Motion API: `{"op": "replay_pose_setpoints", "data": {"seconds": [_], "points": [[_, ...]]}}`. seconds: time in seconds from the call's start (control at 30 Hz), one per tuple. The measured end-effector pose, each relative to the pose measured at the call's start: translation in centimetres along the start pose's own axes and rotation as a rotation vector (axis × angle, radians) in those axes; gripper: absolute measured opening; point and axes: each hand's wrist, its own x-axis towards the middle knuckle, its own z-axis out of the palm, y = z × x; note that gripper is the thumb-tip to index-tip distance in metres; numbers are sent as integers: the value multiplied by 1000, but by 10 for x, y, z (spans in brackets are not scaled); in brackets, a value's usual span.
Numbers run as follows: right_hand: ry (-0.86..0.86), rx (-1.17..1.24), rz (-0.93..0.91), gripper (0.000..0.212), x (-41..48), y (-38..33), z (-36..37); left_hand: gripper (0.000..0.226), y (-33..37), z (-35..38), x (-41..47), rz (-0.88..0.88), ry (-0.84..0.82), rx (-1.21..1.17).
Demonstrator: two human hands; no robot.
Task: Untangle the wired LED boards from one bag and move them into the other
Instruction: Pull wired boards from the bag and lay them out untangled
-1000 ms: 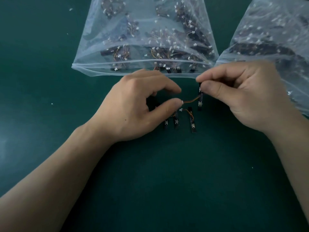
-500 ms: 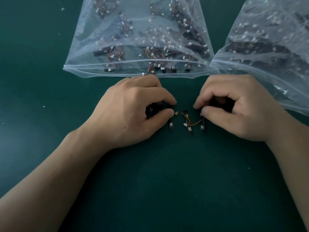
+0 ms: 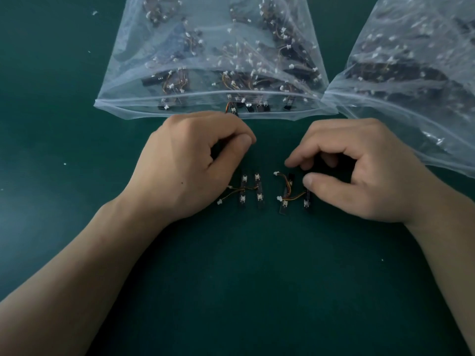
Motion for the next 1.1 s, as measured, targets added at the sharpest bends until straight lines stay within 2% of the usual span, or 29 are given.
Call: {"op": "replay_pose_setpoints", "data": {"seconds": [0.23,0.5,0.8,0.93,1.1], "points": [[28,-71,6,15,3,-1,7,17,1,0,1,-48,-21,27],[28,-93,-25,15,5,-3,10,5,3,-3,0,39,-159,-15],[16,-72,-26,16,5,-4,10,11,5,-7,-1,73,-229,-53],[38,21,-1,23,3,-2,4,15,6,-7,0,43,-154,-60],[33,-102,4,22,4,-6,6,18,8,-7,1,-34,-35,-75]]}}
